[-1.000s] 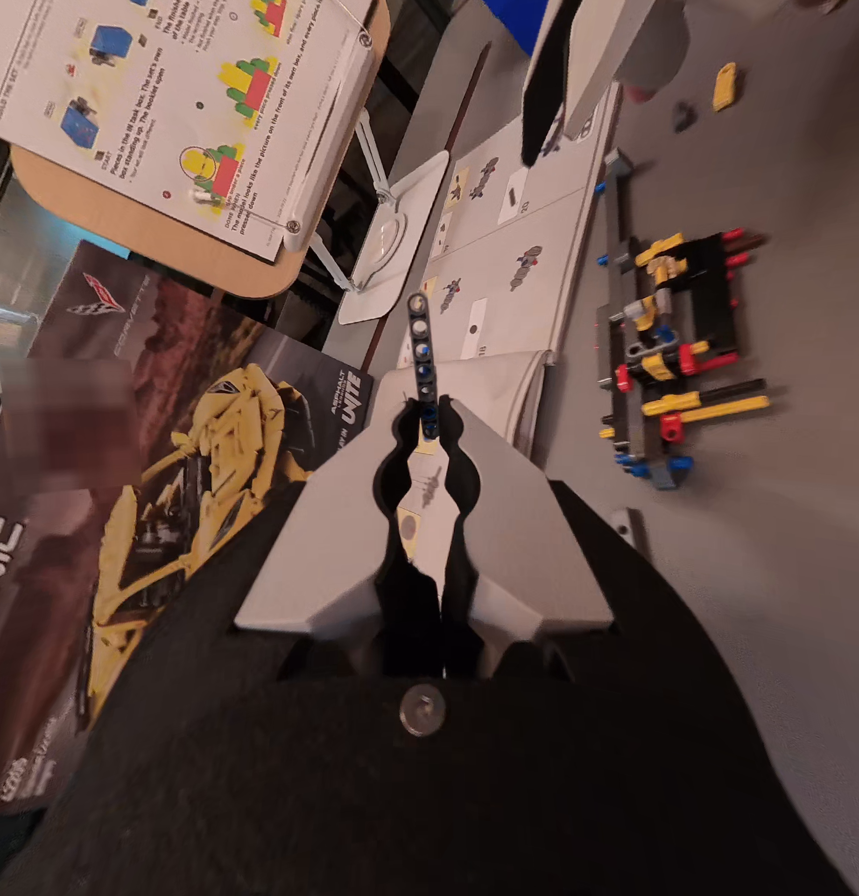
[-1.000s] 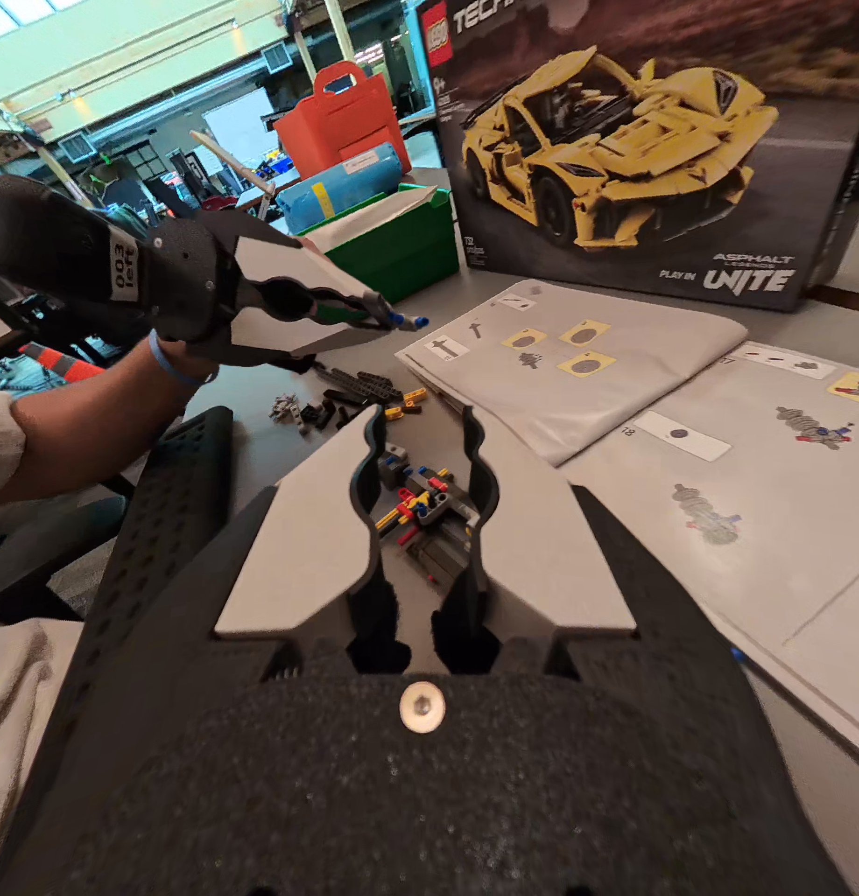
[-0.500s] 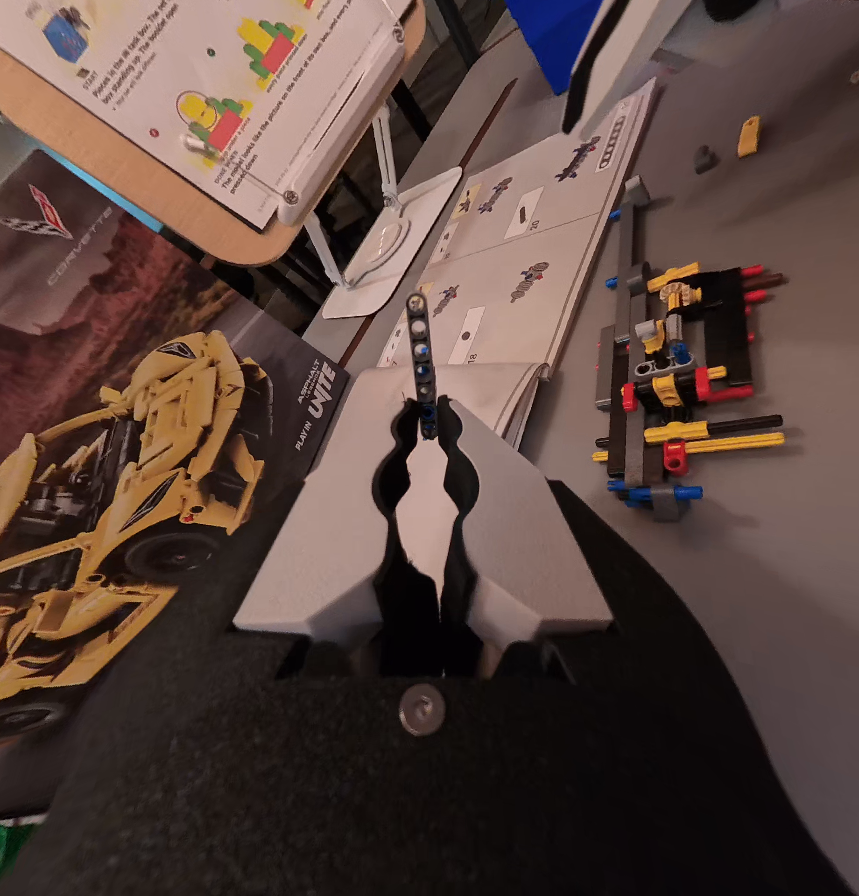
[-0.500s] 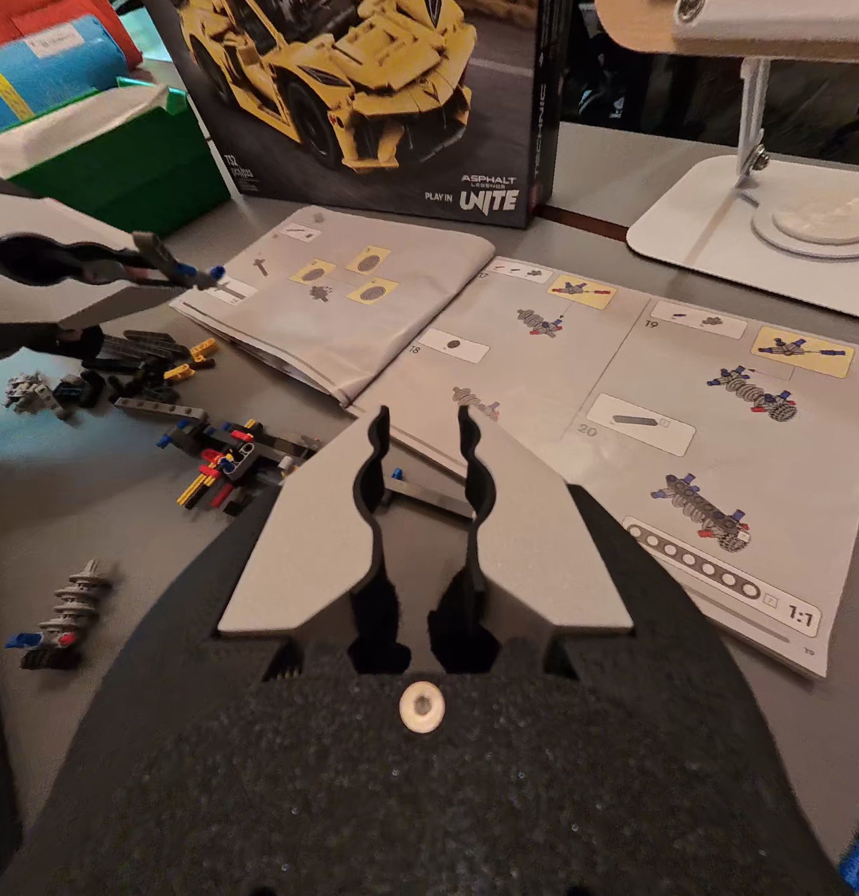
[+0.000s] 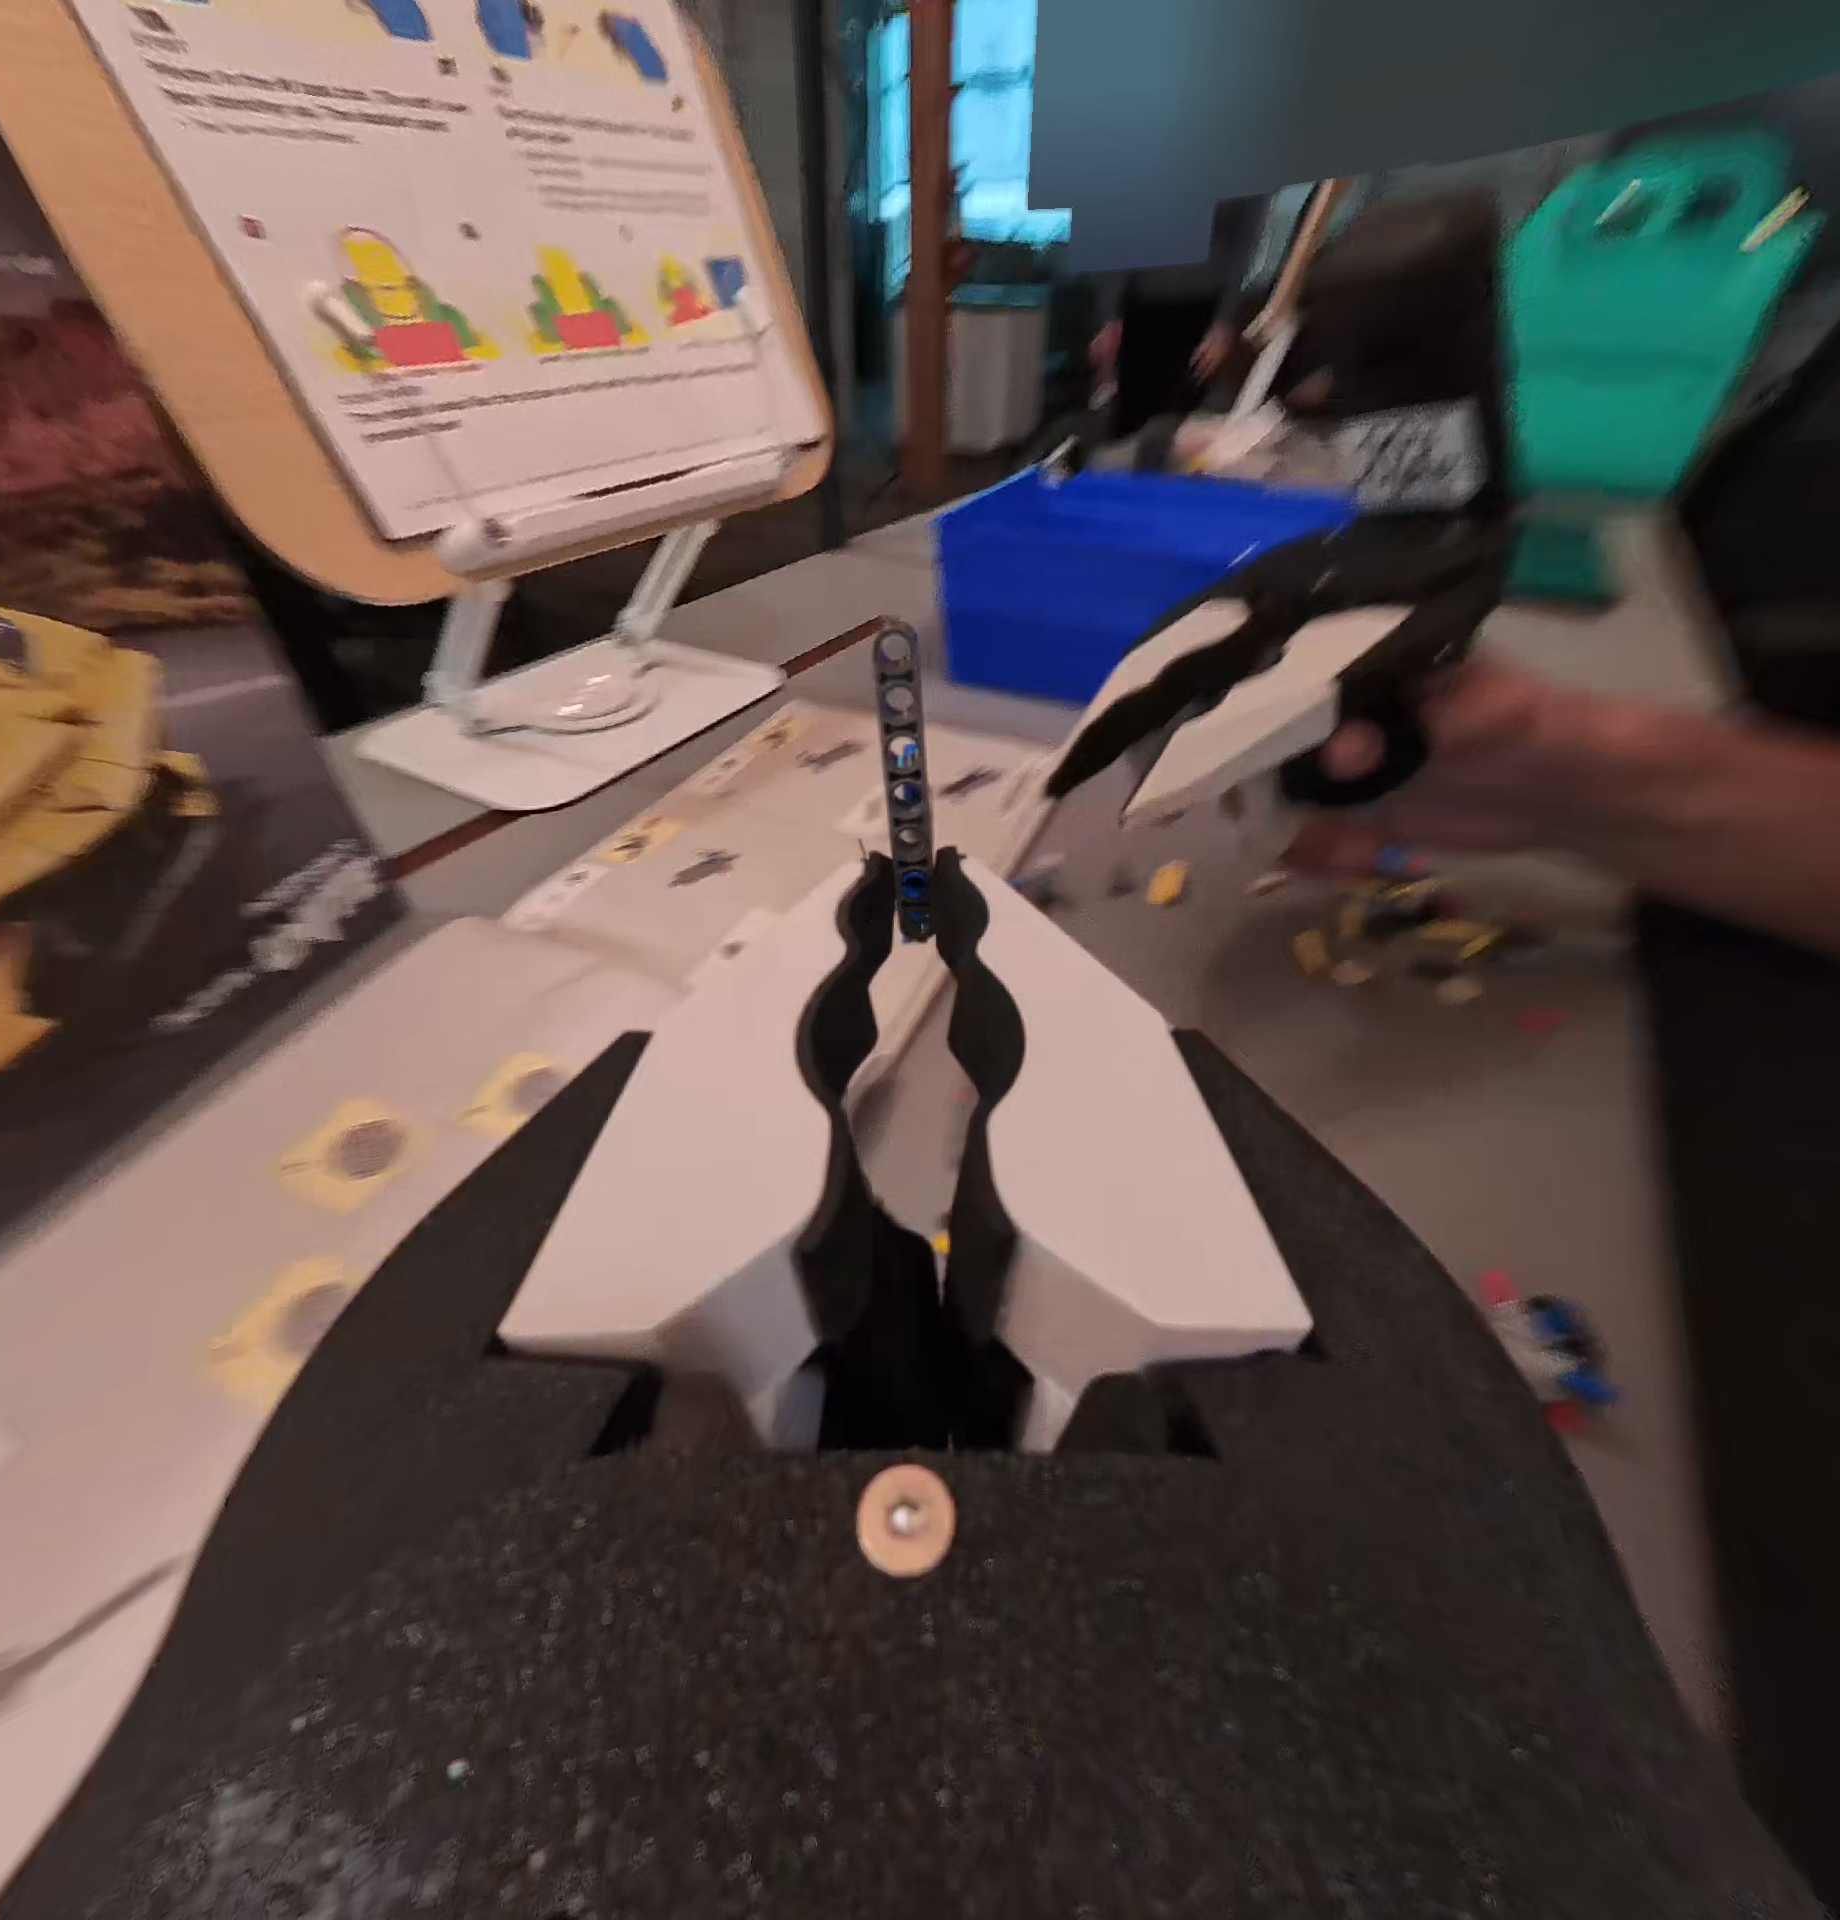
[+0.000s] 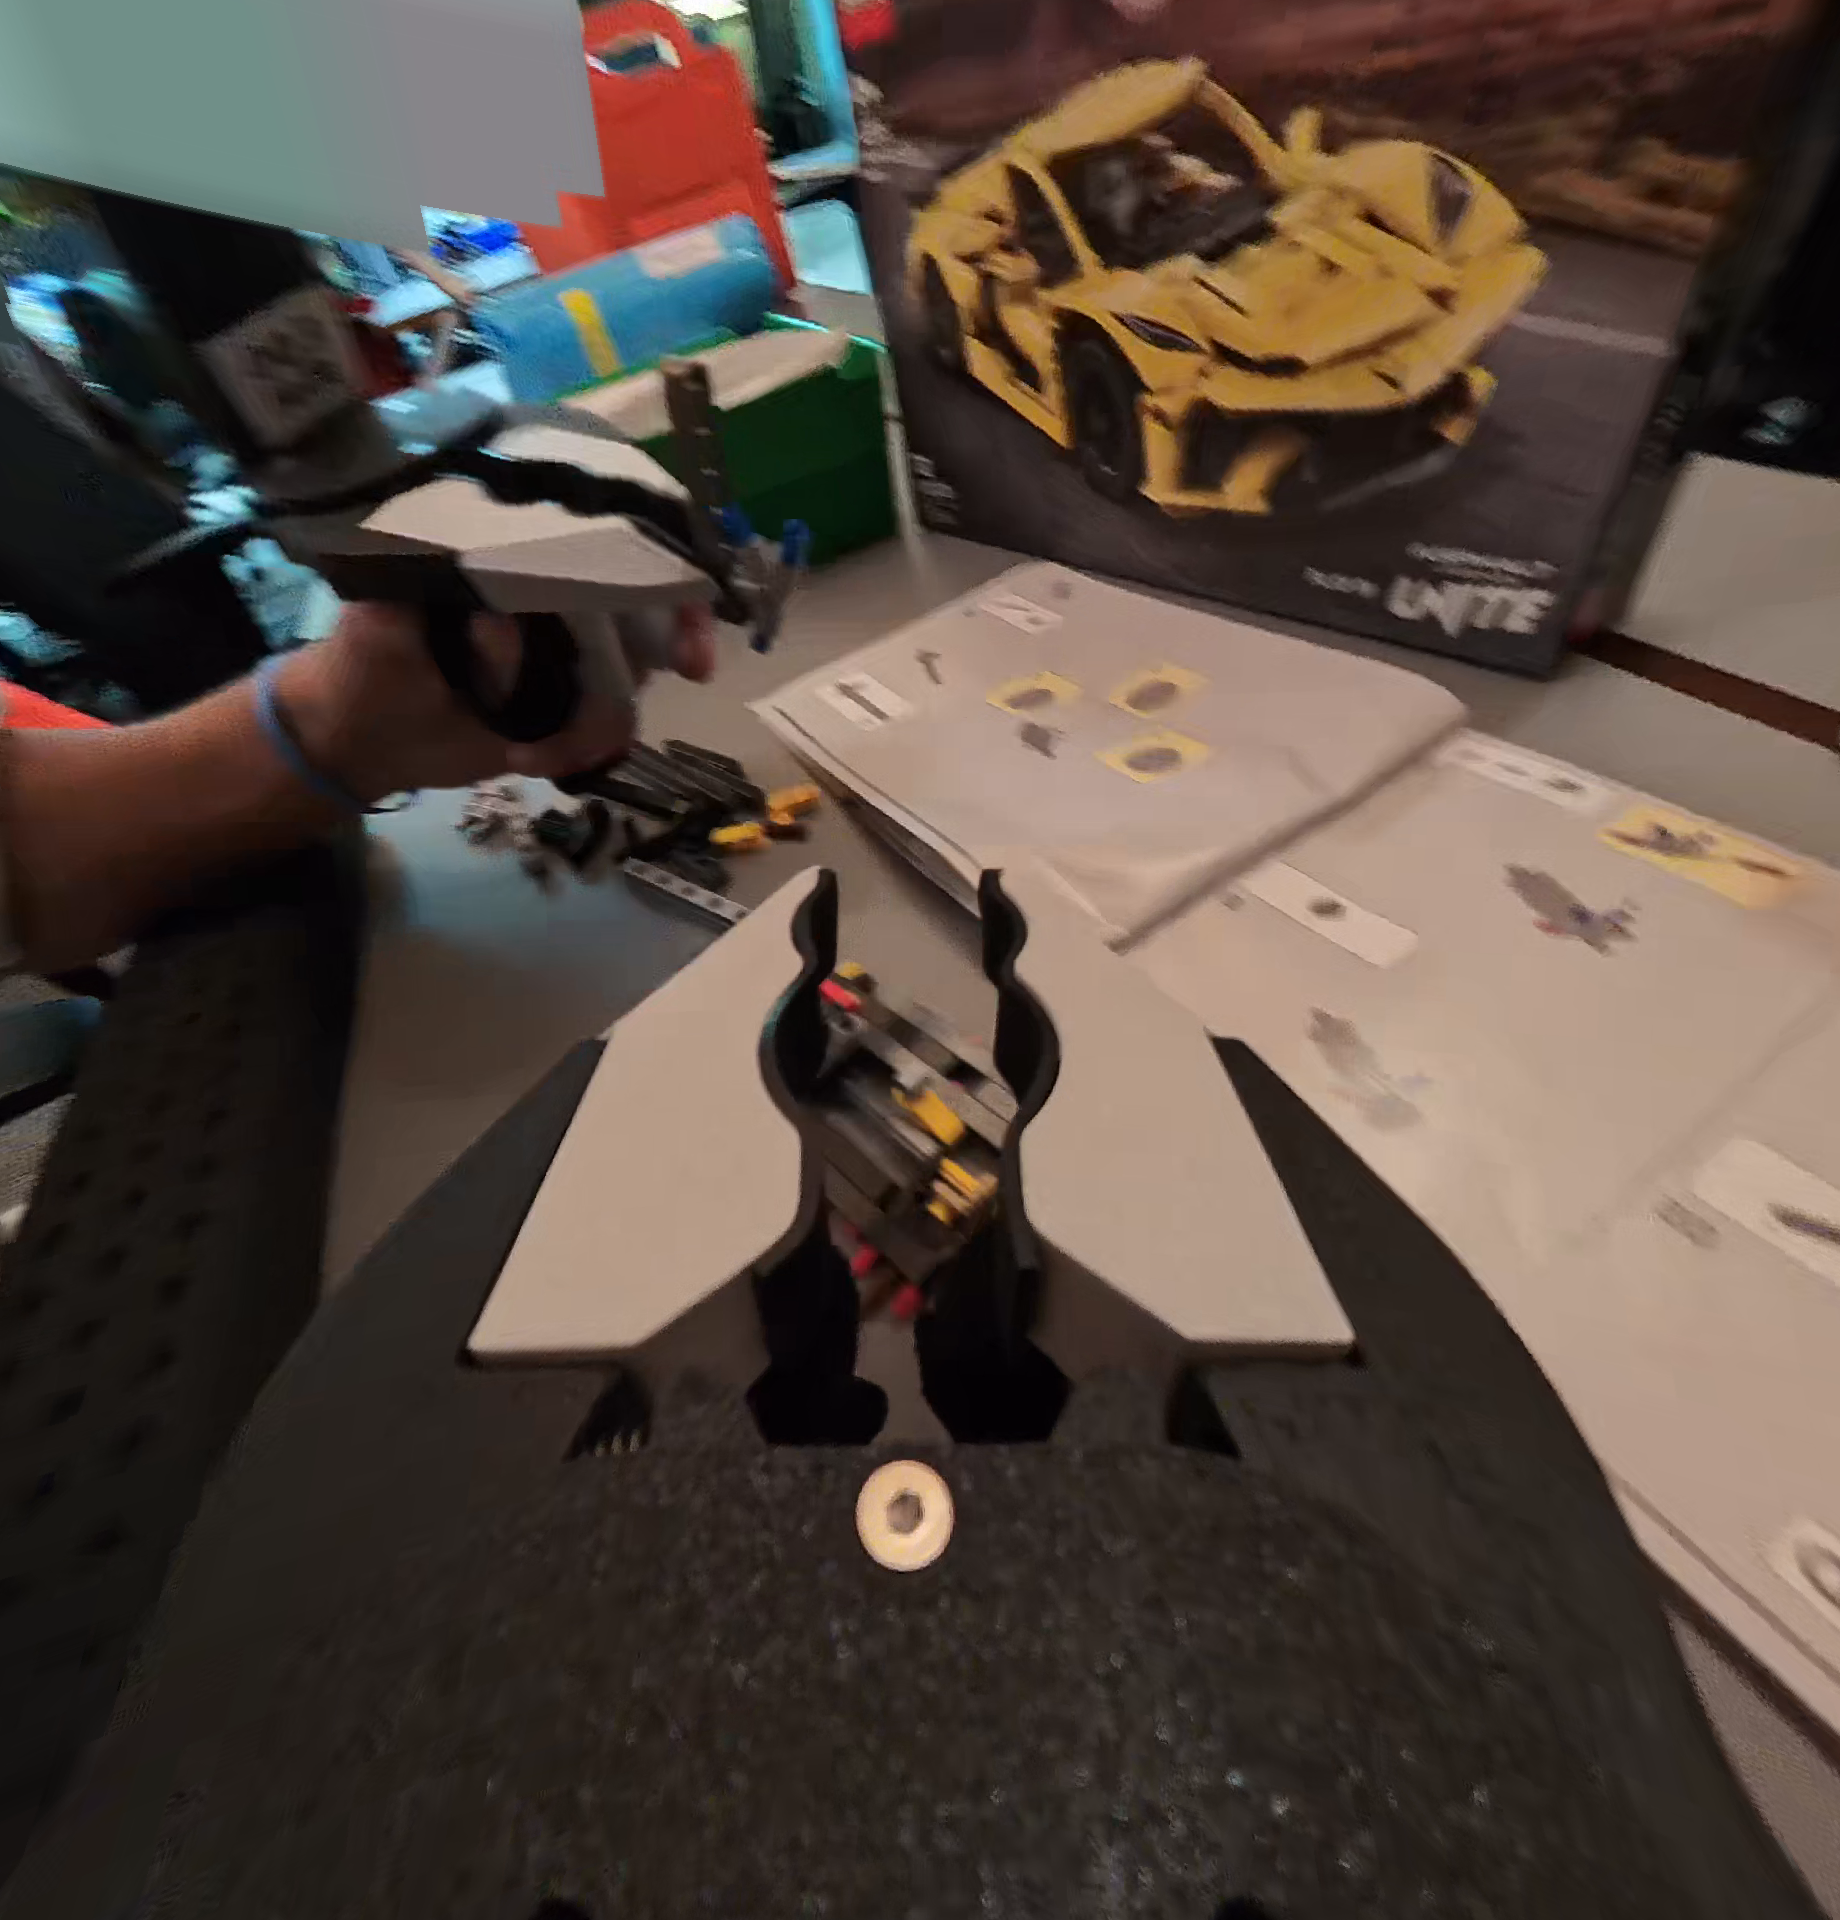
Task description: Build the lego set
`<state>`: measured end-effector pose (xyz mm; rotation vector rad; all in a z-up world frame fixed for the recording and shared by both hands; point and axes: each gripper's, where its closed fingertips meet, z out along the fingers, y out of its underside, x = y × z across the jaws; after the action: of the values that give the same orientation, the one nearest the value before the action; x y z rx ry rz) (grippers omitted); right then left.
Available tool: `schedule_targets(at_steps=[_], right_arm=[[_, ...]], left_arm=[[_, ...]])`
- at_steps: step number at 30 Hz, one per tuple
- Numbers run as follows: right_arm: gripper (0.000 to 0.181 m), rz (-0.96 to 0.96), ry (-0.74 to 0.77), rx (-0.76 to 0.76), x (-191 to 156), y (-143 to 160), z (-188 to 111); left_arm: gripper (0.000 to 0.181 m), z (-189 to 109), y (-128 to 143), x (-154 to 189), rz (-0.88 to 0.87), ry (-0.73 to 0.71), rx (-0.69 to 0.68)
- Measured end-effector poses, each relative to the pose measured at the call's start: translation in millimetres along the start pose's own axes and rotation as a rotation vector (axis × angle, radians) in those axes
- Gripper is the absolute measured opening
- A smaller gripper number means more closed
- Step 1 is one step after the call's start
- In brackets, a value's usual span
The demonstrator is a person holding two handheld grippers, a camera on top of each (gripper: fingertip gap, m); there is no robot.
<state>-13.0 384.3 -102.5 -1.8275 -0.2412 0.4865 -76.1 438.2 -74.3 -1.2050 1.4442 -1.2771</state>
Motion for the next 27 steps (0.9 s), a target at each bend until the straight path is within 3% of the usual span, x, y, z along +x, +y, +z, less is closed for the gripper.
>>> schedule_targets(at_steps=[1,5,8,12,14,17,20,23,27], right_arm=[[0.026,-0.012,-0.066,0.037,-14.9,-7.2,4.2],[0.026,0.08,-0.24,0.177,-46.5,-33.0,14.7],[0.026,0.178,-0.348,0.219,-59.1,-45.0,15.0],[0.007,0.213,-0.422,0.222,-72.6,-45.3,10.8],[0.007,0.296,-0.477,0.176,-76.8,-41.8,7.6],[0.007,0.573,-0.612,0.063,-82.5,-38.7,3.7],[0.007,0.61,-0.629,0.048,-85.5,-36.0,3.1],[0.006,0.764,-0.681,0.001,-86.7,-31.9,3.9],[0.007,0.854,-0.727,-0.027,-85.5,-25.0,3.1]], left_arm=[[0.006,0.2,-5.8,7.9,-0.08,0.065,0.034],[0.006,2.3,-17.6,35.0,-0.264,0.254,0.103],[0.006,5.0,-19.3,51.6,-0.279,0.312,0.11],[0.006,5.4,-23.9,67.0,-0.247,0.342,0.128],[0.006,4.3,-22.4,72.2,-0.179,0.342,0.122],[0.006,2.9,-21.7,78.3,0.032,0.279,0.137],[0.005,1.5,-18.5,80.5,0.235,0.206,0.129],[0.006,1.1,-14.1,81.5,0.469,0.127,0.124],[0.006,3.2,-8.6,83.2,0.512,0.124,0.102]])
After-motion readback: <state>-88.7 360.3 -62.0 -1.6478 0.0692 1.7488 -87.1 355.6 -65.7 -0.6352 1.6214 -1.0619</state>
